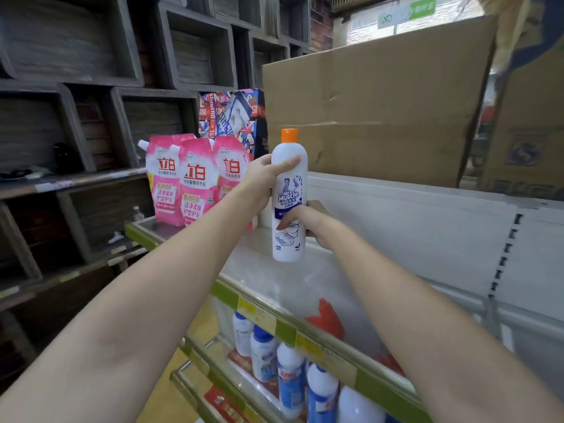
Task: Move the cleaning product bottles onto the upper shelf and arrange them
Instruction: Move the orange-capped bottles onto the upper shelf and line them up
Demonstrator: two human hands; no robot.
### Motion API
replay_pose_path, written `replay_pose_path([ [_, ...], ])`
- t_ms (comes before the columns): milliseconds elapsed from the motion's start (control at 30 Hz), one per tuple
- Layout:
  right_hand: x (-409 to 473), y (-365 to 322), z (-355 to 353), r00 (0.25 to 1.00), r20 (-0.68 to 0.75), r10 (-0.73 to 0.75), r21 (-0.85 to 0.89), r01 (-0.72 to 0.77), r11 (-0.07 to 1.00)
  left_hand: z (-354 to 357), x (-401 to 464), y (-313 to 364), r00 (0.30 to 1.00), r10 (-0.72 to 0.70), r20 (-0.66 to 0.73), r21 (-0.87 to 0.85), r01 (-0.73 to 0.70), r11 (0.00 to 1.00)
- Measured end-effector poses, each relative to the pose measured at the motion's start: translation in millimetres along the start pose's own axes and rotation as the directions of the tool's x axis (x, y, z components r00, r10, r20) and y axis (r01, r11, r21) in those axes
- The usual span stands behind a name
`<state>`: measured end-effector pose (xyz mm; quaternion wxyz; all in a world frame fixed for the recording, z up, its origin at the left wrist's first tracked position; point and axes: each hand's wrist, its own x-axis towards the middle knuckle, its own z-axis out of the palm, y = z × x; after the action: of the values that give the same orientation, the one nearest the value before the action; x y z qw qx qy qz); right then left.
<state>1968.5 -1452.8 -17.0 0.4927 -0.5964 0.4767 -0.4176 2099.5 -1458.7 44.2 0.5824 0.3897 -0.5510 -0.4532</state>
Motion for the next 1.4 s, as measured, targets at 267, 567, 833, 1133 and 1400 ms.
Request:
replay_pose_path([
  [267, 65, 11, 22, 1.0, -0.016, 0.01, -0.013, -0.01, 1.0, -41, 53, -18, 0.998, 0.013, 0.063, 0.201, -0.026, 0.979],
  [567, 108, 15, 41, 0.993, -0.082, 0.085, -0.083, -0.092, 0.992, -77, 105, -33, 0.977, -0.005, 0.213, 0.254, -0.051, 0.966],
  [833, 106, 10, 49, 0.974, -0.193, 0.119, -0.288, -0.173, 0.942, -78, 121, -44, 0.956, 0.054, 0.287, 0.362, -0.16, 0.918],
  [1133, 114, 27, 71, 0.873, -0.488, -0.004, -0.49, -0.27, 0.829, -83, 116, -75, 0.94, -0.092, 0.327, 0.625, -0.142, 0.767],
  [1400, 100, 34, 97, 0.738, -0.669, -0.081, -0.444, -0.31, 0.84, -84, 108, -86, 0.965, -0.04, 0.261, 0.603, -0.131, 0.787],
])
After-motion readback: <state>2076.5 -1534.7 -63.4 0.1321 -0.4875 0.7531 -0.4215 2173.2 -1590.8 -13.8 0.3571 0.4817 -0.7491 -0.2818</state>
